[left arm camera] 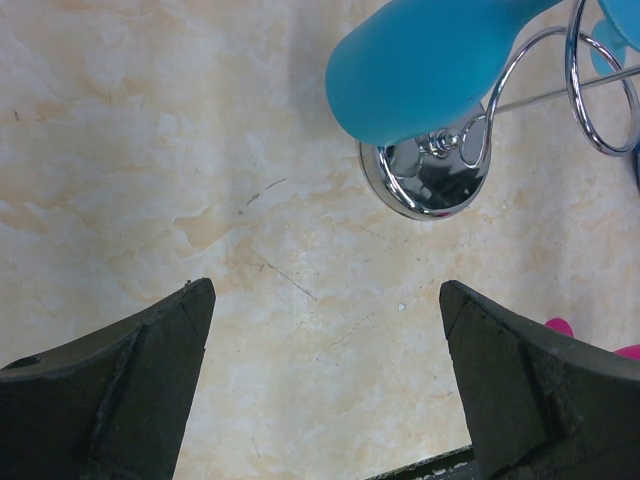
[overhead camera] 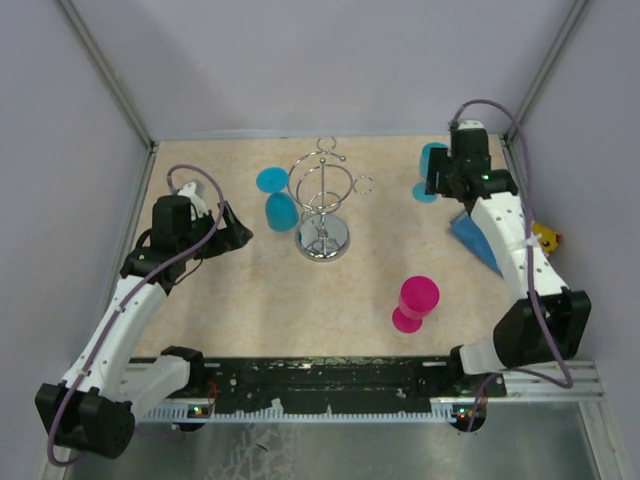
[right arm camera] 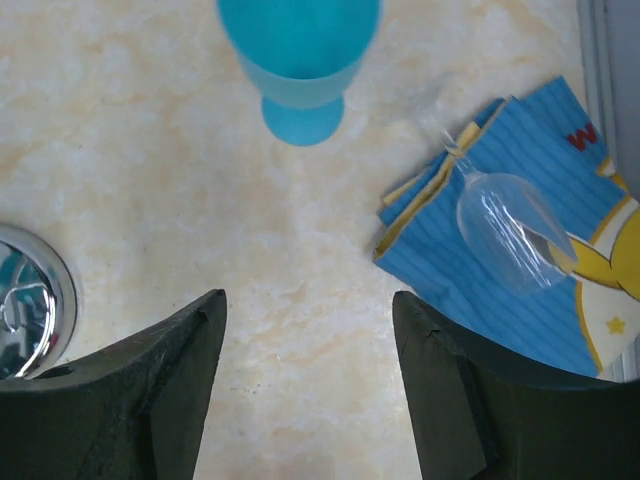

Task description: Take the wine glass off the wine glass rack

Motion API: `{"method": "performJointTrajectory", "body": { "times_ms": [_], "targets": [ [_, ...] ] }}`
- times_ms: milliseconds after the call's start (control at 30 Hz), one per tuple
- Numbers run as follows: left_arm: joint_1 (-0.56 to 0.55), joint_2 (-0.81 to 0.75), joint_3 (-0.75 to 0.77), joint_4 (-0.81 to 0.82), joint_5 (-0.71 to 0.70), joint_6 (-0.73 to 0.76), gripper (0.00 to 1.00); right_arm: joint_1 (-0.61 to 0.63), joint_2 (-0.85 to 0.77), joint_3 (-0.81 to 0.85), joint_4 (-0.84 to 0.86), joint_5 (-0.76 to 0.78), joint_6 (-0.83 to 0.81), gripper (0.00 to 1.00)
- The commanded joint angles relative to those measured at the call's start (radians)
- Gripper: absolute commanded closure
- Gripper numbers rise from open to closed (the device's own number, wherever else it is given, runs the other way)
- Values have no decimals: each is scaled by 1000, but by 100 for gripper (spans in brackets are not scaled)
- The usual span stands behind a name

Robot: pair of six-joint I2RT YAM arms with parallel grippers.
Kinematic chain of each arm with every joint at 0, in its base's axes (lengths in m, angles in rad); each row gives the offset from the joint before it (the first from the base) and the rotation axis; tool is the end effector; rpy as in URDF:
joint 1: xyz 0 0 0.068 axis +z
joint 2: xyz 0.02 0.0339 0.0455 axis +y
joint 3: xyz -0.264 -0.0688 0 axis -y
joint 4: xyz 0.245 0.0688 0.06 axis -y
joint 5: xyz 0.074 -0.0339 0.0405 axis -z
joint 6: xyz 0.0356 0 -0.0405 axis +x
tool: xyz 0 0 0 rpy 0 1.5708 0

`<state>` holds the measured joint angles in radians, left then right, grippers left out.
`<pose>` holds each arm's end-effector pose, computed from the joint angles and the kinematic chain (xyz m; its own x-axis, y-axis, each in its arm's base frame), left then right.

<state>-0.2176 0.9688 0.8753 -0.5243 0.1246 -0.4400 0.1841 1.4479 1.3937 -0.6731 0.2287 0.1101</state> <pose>0.2033 -0.0495 0.3046 -0.6451 -0.2902 -0.7068 0.0424 0.9100 -0.4123 0.3128 0.0500 0.3499 -0.6510 -0.0124 -0.7590 0.0601 0.9959 -0.0677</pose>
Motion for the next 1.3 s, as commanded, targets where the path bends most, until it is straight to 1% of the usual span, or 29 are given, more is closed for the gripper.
{"method": "performJointTrajectory", "body": {
  "times_ms": [0,100,167,233,300,333,433,467,500,533,567,600,633,667,700,733,800,833,867,900,933,1000,1067,1133,1267],
  "targets": [
    [6,-13,2,9,17,13,0,-109,-115,-52,28,-98,153,31],
    [6,-14,3,7,15,16,0,-162,-163,-89,45,-118,220,30],
    [6,-17,1,6,14,17,0,-198,-169,-103,56,-151,264,33],
    [6,-21,0,4,12,18,0,-243,-164,-121,78,-224,320,45],
    [6,-26,-1,3,8,21,0,-281,-164,-146,128,-292,388,53],
    [6,-28,-1,2,7,22,0,-291,-165,-152,146,-301,414,55],
    [6,-28,2,-1,5,24,0,-297,-168,-136,157,-227,504,61],
    [6,-28,3,-2,5,24,0,-302,-165,-128,159,-211,535,61],
    [6,-28,5,-3,4,26,0,-310,-160,-123,164,-211,576,57],
    [6,-30,5,-2,3,27,0,-318,-152,-120,171,-205,630,50],
    [6,-29,5,-1,3,27,0,-324,-141,-117,178,-205,700,38],
    [6,-28,6,0,3,27,0,-330,-128,-117,196,-222,754,21],
    [6,-27,5,1,3,26,0,-338,-112,-118,216,-246,817,9],
    [6,-26,5,1,5,27,0,-343,-93,-109,224,-253,869,2],
    [6,-25,5,2,5,27,0,-344,-66,-90,218,-253,930,1],
    [6,-24,8,0,7,26,0,-343,-37,-60,185,-226,996,2],
    [6,-26,10,-2,1,27,0,-342,25,29,32,-151,1099,5],
    [6,-27,11,-1,2,26,0,-343,54,89,-40,-125,1155,7],
    [6,-27,11,0,4,25,0,-342,79,109,-83,-105,1196,11],
    [6,-28,12,4,5,26,0,-342,100,134,-120,-101,1242,14],
    [6,-26,11,8,5,25,0,-344,114,145,-153,-101,1304,19],
    [6,-18,9,10,9,26,0,-345,129,136,-163,-103,1397,27],
    [6,-12,9,9,11,29,1,-344,134,114,-151,-110,1478,28],
    [6,-11,10,6,2,27,0,-344,150,112,-175,-94,1535,29],
    [7,-9,21,4,-1,35,0,-345,241,126,-244,-76,1623,28]
  ]
}}
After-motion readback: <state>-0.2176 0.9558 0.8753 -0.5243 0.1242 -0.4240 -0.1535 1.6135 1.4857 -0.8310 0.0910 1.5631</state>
